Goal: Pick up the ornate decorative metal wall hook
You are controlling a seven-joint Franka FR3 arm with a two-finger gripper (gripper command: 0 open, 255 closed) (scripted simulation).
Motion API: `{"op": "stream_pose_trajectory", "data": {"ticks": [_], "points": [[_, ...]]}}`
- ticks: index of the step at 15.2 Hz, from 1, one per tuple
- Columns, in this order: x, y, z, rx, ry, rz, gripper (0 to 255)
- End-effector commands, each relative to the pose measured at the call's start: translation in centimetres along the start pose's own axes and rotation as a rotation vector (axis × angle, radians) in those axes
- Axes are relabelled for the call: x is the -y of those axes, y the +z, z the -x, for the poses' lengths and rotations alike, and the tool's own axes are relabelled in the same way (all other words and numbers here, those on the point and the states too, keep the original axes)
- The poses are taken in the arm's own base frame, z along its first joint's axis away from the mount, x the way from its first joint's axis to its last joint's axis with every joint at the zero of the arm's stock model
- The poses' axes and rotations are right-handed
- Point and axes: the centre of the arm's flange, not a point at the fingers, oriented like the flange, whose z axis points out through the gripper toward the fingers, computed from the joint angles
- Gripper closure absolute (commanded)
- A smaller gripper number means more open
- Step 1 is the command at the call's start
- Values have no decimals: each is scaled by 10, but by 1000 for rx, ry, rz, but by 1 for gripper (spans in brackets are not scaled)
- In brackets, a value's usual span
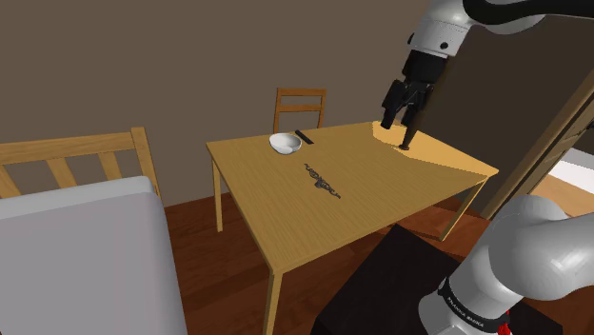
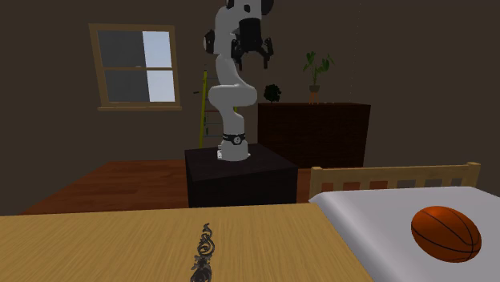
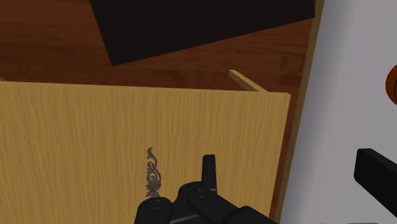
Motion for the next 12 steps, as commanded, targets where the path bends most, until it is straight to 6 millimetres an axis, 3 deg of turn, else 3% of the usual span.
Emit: {"op": "stream_pose_trajectory", "data": {"ticks": [1, 12], "points": [[0, 0, 0, 0, 0, 0, 0], [-48, 106, -88, 13, 25, 19, 0]]}}
